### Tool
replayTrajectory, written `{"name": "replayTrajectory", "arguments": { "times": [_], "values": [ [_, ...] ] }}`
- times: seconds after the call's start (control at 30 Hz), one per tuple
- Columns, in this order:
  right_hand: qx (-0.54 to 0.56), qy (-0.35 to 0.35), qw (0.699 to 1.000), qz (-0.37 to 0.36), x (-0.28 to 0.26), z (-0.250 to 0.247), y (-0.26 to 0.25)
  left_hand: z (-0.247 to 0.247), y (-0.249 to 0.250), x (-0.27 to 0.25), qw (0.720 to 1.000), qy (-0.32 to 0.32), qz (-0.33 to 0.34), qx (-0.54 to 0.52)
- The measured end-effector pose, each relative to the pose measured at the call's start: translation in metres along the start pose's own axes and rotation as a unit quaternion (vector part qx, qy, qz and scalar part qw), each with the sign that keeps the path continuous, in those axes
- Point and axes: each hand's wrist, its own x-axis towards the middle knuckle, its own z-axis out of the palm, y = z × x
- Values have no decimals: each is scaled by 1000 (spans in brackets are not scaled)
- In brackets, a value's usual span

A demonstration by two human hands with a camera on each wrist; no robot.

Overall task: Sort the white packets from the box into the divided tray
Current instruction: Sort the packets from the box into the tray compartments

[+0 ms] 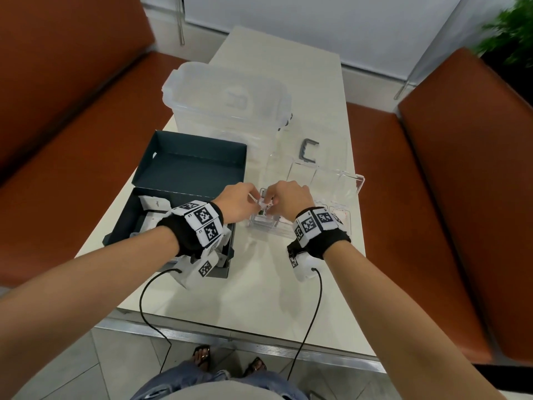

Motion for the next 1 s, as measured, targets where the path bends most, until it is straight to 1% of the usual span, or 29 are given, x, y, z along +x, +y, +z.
{"name": "replayTrajectory", "arguments": {
  "times": [0.13,0.23,0.3,0.4,0.47,0.53,0.6,0.7,0.77,0.87,0.93,1.0],
  "values": [
    [47,36,998,-21,-8,-25,-5,-15,3,-8,1000,-8,25,-2],
    [119,51,990,-58,-12,-44,-17,-34,4,-20,999,-28,39,-1],
    [143,56,985,-83,-12,-52,-30,-51,1,-29,998,-29,46,-1],
    [165,41,978,-123,-9,-56,-55,-80,-13,-40,998,-3,55,11],
    [174,23,973,-150,-7,-52,-75,-99,-29,-46,998,26,47,26],
    [159,-3,972,-174,-5,-42,-98,-113,-50,-52,997,57,27,48],
    [139,-50,972,-184,-1,-28,-121,-124,-72,-58,993,85,1,84],
    [48,-120,972,-196,4,-4,-152,-130,-102,-70,988,107,-33,105],
    [-23,-171,963,-209,5,10,-169,-130,-118,-78,984,115,-48,126],
    [-84,-244,944,-205,6,28,-185,-124,-137,-87,976,109,-91,167],
    [-110,-255,935,-219,6,38,-192,-120,-146,-91,976,97,-118,154],
    [-123,-248,933,-231,5,46,-197,-118,-151,-93,983,90,-121,107]
  ]
}}
